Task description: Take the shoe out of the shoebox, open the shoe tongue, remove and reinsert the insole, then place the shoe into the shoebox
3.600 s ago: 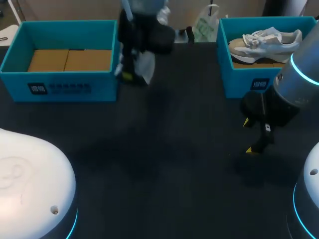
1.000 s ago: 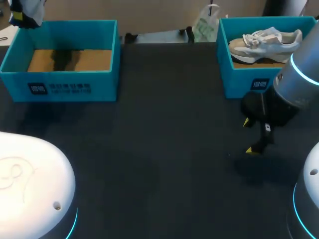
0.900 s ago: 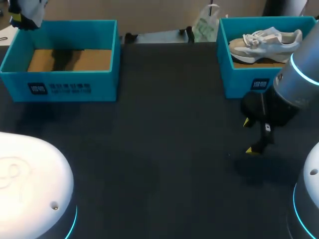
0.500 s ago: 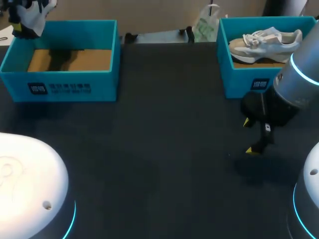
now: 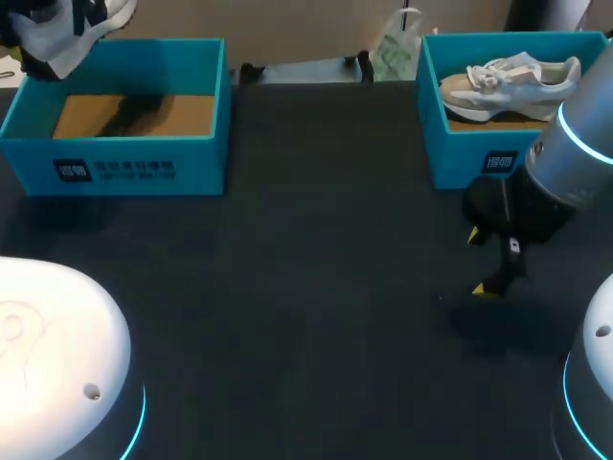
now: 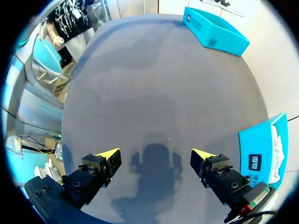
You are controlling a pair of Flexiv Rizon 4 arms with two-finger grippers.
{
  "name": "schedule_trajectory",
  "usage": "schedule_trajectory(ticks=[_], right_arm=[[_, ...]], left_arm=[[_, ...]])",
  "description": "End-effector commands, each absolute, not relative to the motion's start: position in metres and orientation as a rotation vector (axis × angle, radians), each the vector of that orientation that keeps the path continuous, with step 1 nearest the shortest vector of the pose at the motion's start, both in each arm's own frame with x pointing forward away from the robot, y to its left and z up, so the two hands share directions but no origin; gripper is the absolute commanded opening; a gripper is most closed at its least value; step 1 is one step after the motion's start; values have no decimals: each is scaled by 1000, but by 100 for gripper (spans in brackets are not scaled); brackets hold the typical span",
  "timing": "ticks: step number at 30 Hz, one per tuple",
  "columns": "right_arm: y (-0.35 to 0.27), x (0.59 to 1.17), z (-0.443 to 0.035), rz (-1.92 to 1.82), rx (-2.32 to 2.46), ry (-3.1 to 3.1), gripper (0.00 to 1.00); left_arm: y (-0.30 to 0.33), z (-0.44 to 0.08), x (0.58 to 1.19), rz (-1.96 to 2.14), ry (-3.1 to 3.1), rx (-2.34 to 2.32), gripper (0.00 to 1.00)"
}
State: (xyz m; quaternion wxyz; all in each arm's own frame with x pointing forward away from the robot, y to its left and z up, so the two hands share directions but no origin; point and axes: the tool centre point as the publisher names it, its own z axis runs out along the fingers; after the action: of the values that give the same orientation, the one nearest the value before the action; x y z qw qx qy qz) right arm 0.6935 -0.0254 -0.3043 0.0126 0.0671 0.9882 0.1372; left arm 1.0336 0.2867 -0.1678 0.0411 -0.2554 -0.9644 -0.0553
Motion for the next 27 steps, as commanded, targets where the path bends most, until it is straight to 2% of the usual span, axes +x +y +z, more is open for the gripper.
schedule_trajectory(ticks=[1, 4, 7, 16, 27], right_arm=[[-25, 693, -305, 425, 210, 3078, 100], [-25, 693, -305, 425, 210, 3078, 100], [-25, 693, -305, 425, 210, 3078, 100], [-25, 693, -305, 425, 210, 3078, 100], [-25, 693, -305, 425, 210, 3078, 100]], left_arm=[[290, -166, 1033, -165, -2958, -783, 0], [290, -166, 1033, -165, -2958, -783, 0], [279, -172, 1033, -181, -2897, -1029, 0], [301, -178, 1066, -167, -2560, -1763, 0], [300, -180, 1069, -144, -2543, -1786, 0]])
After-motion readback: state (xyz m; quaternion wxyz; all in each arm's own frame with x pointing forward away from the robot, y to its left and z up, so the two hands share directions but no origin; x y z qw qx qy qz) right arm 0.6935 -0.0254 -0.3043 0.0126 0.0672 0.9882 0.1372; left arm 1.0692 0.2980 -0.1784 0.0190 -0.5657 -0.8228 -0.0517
